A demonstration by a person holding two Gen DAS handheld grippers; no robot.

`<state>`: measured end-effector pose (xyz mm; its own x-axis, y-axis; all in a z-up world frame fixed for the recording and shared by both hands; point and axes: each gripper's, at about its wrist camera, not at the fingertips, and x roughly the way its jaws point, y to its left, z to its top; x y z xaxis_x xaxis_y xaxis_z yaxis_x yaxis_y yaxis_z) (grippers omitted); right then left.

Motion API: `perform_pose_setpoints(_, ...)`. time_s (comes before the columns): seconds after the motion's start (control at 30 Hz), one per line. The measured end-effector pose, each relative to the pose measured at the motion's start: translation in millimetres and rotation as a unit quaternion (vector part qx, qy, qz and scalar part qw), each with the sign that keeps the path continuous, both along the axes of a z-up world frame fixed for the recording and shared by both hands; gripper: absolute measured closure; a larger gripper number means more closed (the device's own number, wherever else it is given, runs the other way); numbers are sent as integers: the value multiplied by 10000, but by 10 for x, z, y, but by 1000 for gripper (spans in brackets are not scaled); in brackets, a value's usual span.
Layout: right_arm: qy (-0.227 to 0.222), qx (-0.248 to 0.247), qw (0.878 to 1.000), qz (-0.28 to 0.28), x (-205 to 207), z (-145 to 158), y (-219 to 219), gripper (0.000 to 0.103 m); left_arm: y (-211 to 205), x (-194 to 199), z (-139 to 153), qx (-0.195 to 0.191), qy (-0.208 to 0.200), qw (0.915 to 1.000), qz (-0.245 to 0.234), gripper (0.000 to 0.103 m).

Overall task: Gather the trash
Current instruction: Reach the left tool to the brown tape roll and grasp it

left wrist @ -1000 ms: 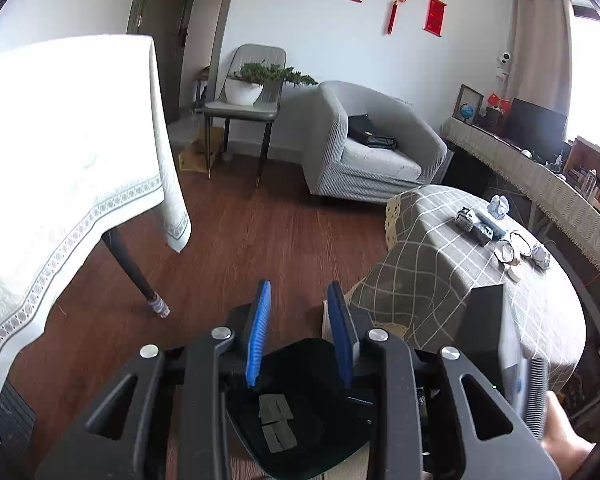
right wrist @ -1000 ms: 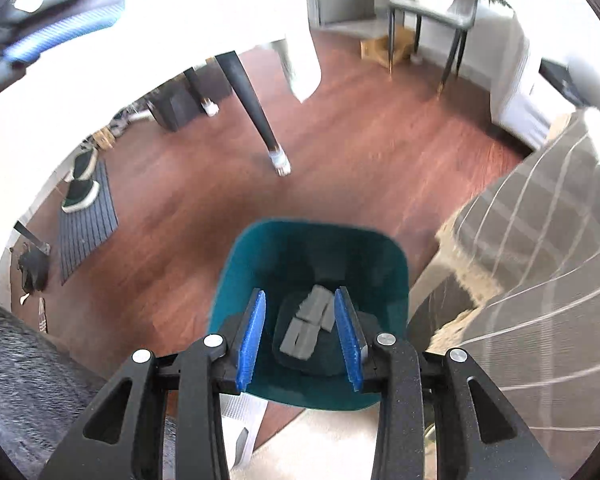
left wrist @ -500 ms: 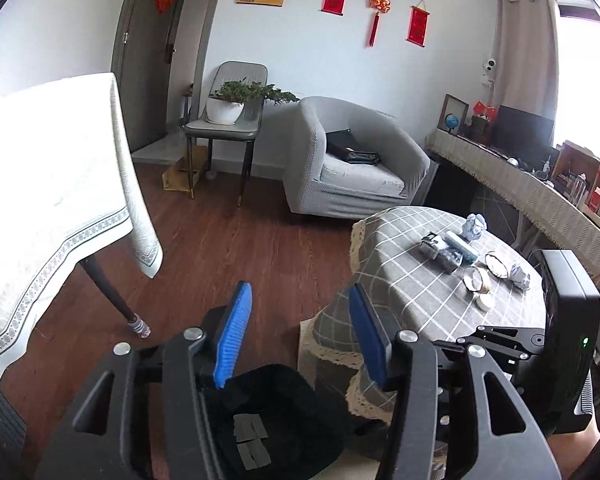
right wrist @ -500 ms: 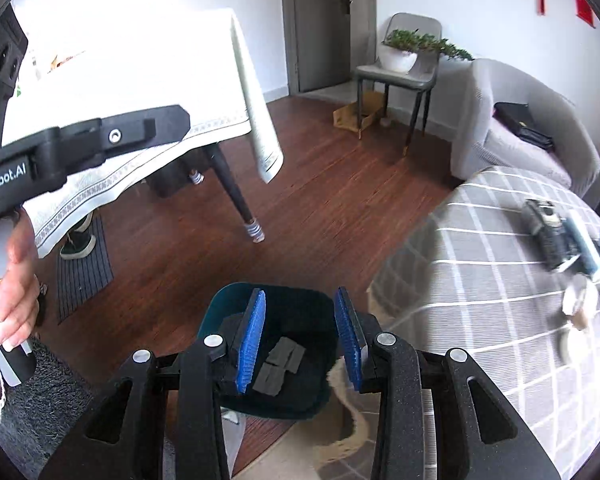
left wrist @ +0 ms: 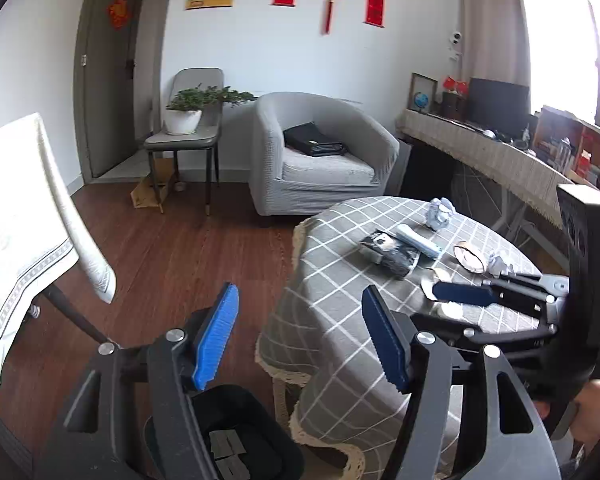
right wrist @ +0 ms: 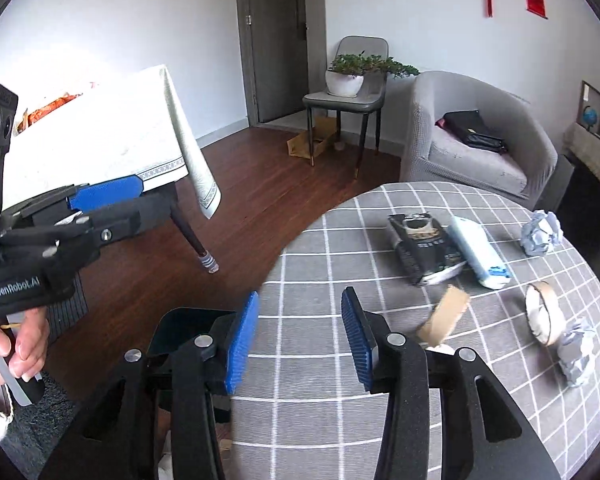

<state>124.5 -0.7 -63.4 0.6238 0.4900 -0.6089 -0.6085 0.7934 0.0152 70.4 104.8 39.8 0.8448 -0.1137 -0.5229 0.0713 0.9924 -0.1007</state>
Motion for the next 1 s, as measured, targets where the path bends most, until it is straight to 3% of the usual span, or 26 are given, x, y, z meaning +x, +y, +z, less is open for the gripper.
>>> perform_pose_setpoints(0.13, -85, 8, 9996, -261, 97, 37, -372, 56, -269, 124, -42, 141, 35, 9997, -176, 34)
perform_pose_setpoints(0.47, -58, -16, 9968, -797, 286, -41, -1095, 55, -781, 361, -108, -161, 104, 9986, -487, 34)
perform_pose_setpoints(0.77, 45, 94, 9935, -1137, 221, -134, -1664, 54, -1230, 552, -320, -163, 353, 9965, -743, 35)
perform_pose_setpoints(1.0, 132, 185, 9907, -1343, 188, -197, -2006, 54, -1411, 732, -465, -146, 549, 9952, -792, 43)
